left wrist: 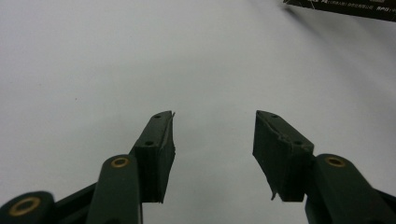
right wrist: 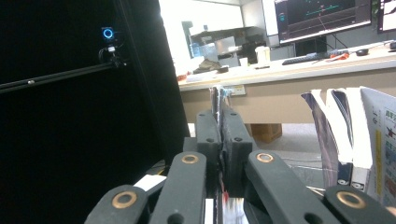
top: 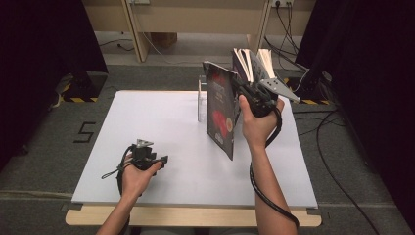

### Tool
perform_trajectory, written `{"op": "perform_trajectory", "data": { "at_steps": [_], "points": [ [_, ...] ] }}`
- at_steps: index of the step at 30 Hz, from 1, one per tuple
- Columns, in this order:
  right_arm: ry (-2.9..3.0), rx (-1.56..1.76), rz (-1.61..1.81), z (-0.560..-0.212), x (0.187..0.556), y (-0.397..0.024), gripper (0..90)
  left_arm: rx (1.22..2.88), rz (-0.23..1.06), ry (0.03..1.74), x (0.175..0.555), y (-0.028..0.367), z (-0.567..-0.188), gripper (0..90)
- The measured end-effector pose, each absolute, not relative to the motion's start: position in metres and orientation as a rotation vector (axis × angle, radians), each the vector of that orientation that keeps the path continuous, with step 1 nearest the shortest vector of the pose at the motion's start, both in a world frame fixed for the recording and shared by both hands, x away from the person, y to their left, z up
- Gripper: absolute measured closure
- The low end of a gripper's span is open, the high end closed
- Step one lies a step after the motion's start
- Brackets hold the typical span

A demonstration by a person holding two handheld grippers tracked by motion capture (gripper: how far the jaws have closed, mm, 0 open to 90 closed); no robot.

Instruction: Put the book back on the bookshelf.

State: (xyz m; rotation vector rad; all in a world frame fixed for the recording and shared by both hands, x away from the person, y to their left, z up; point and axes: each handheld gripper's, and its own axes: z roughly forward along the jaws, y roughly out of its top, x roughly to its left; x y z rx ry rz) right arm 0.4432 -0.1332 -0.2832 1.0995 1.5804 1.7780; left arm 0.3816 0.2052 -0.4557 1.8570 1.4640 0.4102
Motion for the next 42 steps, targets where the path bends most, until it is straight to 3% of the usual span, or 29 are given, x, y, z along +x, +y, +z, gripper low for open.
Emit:
{"op": "perform_trajectory", "data": {
  "at_steps": [42],
  "points": [
    [1.446, 1.035, 1.730, -0.273, 0.480, -0.106, 87.8, 1.864, 0.405, 1.470, 0.382, 0.208, -0.458, 46.7]
  ]
}}
